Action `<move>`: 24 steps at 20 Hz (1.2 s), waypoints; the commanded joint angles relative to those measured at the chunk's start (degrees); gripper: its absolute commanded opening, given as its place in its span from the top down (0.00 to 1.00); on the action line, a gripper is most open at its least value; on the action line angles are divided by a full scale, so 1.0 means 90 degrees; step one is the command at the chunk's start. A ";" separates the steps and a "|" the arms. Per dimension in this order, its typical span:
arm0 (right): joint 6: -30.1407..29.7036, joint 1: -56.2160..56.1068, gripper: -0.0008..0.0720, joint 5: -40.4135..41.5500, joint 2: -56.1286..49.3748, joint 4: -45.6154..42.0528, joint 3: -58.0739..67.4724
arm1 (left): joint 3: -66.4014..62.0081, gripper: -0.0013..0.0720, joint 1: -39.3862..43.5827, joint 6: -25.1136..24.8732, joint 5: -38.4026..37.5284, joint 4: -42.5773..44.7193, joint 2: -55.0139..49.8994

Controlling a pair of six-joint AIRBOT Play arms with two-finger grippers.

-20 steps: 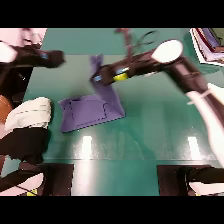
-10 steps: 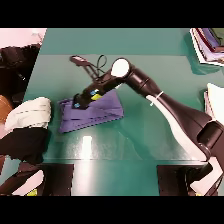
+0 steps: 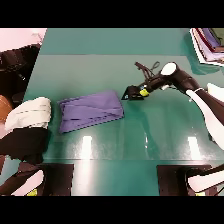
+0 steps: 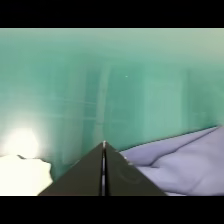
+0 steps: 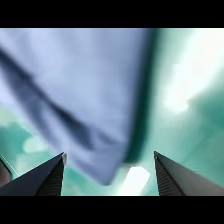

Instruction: Fold the shirts.

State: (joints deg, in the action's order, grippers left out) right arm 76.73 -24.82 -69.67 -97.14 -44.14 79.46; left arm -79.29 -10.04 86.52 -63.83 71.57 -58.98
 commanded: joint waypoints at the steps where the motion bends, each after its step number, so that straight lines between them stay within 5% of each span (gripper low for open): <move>1: -0.0172 0.0350 0.13 0.0117 -0.0435 0.0916 -0.0452 | 0.0024 0.95 -0.0005 0.0000 0.0036 -0.0197 -0.0010; 8: -0.0265 -0.0828 0.18 0.0432 -0.1637 0.1610 0.0699 | 0.0049 0.95 -0.0005 0.0000 0.0036 -0.0236 -0.0015; 9: -0.0265 -0.0988 0.25 0.0466 -0.1763 0.1608 0.0976 | 0.0049 0.95 -0.0005 0.0000 0.0034 -0.0282 -0.0015; 11: -0.0270 -0.1197 0.69 0.0454 -0.1950 0.1520 0.1474 | 0.0049 0.95 0.0029 -0.0005 0.0010 -0.0369 -0.0015; 14: -0.0265 -0.1282 0.97 0.0396 -0.1982 0.1107 0.2028 | 0.0049 0.95 0.0389 -0.0163 0.0015 -0.0335 -0.0015; 19: 0.0274 -0.0427 0.97 0.0066 -0.1141 -0.0243 0.2463 | 0.0046 0.95 0.1435 -0.0163 0.0134 -0.0330 -0.0015; 24: 0.0495 0.1773 0.97 -0.0401 0.0301 -0.1462 0.2463 | 0.0046 0.95 0.2042 -0.0148 0.0170 -0.0345 -0.0015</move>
State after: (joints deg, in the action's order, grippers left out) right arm 79.31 -18.85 -70.78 -100.73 -49.98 101.19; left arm -78.85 5.39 85.17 -62.61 68.53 -59.07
